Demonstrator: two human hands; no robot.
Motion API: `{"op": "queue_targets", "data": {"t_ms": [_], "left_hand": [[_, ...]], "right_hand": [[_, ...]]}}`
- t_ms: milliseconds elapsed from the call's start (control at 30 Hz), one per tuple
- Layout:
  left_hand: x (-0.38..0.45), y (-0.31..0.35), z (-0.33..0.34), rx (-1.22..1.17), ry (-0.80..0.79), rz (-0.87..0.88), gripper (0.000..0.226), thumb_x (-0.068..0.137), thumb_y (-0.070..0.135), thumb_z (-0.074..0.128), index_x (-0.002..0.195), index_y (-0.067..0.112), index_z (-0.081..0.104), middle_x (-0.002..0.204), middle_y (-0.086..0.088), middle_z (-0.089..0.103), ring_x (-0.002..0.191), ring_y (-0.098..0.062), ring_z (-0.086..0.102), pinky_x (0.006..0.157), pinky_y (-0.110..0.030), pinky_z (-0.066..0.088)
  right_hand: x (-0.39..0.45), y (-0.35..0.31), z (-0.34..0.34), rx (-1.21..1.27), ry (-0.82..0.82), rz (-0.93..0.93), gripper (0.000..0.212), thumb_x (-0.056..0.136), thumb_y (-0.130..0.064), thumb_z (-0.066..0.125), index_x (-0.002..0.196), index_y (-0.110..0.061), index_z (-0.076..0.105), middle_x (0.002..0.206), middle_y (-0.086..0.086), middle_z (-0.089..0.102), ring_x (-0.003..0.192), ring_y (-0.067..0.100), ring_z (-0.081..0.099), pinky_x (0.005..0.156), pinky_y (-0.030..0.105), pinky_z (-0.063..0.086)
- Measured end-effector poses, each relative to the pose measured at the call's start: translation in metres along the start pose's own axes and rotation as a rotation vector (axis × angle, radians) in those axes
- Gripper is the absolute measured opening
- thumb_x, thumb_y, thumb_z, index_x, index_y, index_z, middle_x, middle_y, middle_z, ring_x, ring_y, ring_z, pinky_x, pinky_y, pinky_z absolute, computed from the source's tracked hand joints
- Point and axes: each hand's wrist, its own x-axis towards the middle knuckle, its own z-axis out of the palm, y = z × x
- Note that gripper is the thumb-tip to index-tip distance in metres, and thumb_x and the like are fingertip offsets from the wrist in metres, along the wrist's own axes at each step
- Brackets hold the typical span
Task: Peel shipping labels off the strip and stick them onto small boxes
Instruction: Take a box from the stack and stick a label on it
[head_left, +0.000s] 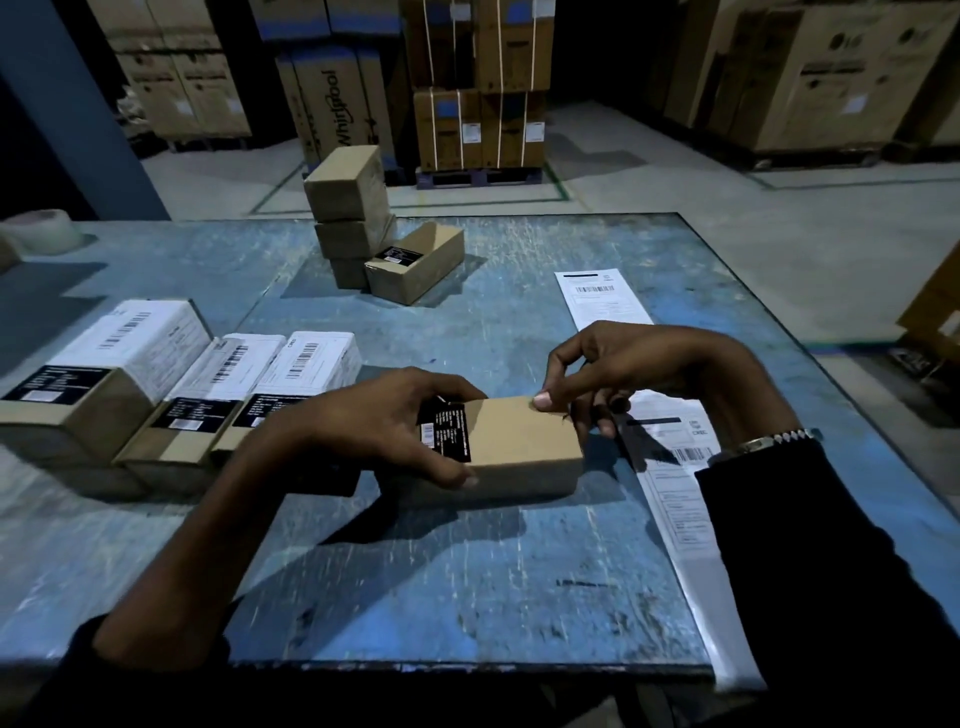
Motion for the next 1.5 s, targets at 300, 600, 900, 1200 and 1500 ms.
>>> {"op": "queue_targets", "data": {"t_ms": [300, 600, 900, 1200, 1500], "left_hand": [[-0.041, 0.031, 0.040, 0.181, 0.365, 0.216, 0.081, 0.084, 0.072, 0.075, 0.155, 0.049, 0.045, 0.158, 0.026, 0.040, 0.147, 0.004, 0.037, 0.119, -0.031, 0.042], [-0.021, 0.095, 0.147, 0.235, 0.332, 0.435, 0.051, 0.098, 0.058, 0.069, 0.140, 0.030, 0.069, 0.142, 0.014, 0.066, 0.132, -0.002, 0.058, 0.107, -0.037, 0.049], [-0.029, 0.093, 0.209, 0.384, 0.406, 0.446, 0.047, 0.101, 0.062, 0.057, 0.134, 0.030, 0.070, 0.143, 0.014, 0.064, 0.135, -0.010, 0.055, 0.109, -0.032, 0.042], [-0.062, 0.091, 0.256, 0.062, 0.897, 0.476, 0.011, 0.098, 0.019, 0.077, 0.104, 0.013, 0.084, 0.106, 0.001, 0.077, 0.095, -0.020, 0.073, 0.081, -0.040, 0.057], [-0.077, 0.113, 0.290, -0.770, 0.670, -0.089, 0.019, 0.096, 0.034, 0.073, 0.111, 0.026, 0.081, 0.100, 0.005, 0.082, 0.077, -0.016, 0.081, 0.064, -0.030, 0.060]], "right_hand": [[-0.017, 0.004, -0.017, 0.082, 0.209, -0.081, 0.045, 0.095, -0.040, 0.077, 0.125, -0.008, 0.072, 0.104, 0.016, 0.082, 0.071, 0.023, 0.073, 0.060, 0.027, 0.044], [-0.070, 0.017, -0.029, 0.030, 0.526, -0.022, 0.032, 0.098, -0.041, 0.077, 0.115, -0.014, 0.076, 0.099, 0.004, 0.084, 0.089, 0.022, 0.082, 0.074, 0.029, 0.055], [-0.142, 0.103, 0.073, -0.167, 0.500, -0.135, 0.019, 0.089, -0.030, 0.088, 0.107, -0.026, 0.084, 0.115, -0.014, 0.080, 0.113, -0.009, 0.069, 0.096, 0.016, 0.055], [-0.167, 0.121, 0.126, -0.152, 0.532, -0.258, 0.035, 0.095, -0.034, 0.080, 0.129, -0.032, 0.079, 0.154, -0.017, 0.059, 0.150, -0.010, 0.038, 0.120, 0.032, 0.046], [-0.190, 0.119, 0.146, -0.191, 0.575, -0.326, 0.025, 0.089, -0.032, 0.087, 0.114, -0.034, 0.085, 0.146, -0.016, 0.066, 0.145, -0.007, 0.047, 0.122, 0.039, 0.044]]}}
